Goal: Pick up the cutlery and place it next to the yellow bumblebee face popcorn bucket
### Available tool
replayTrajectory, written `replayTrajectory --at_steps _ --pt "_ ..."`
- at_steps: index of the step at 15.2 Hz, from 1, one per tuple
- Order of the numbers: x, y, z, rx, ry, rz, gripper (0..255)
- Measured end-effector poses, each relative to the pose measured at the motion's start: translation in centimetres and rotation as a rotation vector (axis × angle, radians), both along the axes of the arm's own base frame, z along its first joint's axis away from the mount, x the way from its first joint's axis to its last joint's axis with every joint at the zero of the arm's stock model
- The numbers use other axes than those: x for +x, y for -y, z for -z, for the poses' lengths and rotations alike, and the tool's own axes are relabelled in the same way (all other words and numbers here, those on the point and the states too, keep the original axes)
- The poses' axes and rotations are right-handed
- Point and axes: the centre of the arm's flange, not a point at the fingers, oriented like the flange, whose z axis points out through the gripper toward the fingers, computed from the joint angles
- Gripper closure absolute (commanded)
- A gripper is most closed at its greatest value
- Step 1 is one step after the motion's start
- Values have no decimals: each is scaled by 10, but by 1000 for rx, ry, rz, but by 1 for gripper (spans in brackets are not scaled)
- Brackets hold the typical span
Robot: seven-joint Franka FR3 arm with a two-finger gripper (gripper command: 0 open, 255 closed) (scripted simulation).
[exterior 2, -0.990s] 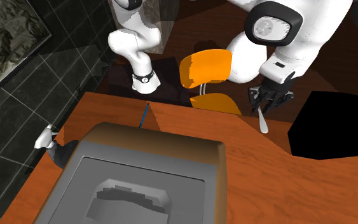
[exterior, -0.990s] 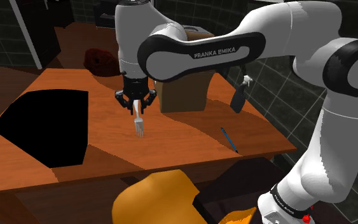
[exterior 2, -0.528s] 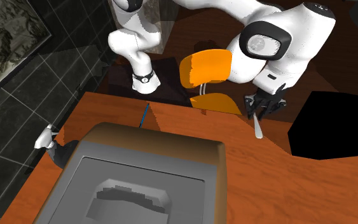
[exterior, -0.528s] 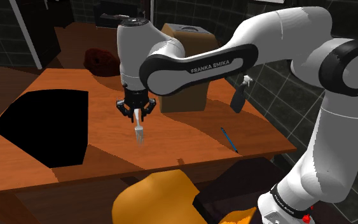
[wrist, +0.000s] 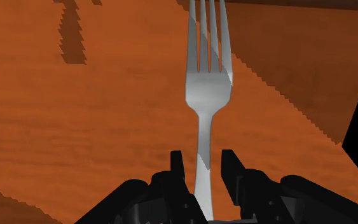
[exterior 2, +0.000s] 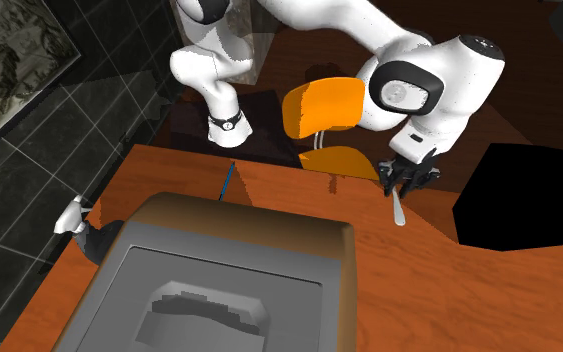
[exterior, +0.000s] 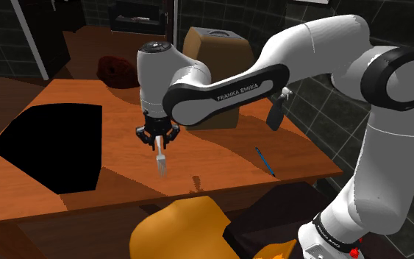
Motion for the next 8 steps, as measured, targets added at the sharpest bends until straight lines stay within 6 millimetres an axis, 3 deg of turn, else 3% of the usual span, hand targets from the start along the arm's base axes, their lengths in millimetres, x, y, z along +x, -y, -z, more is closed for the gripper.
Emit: replayTrajectory --at_steps 8 --pt "-1 0 42 0 0 0 255"
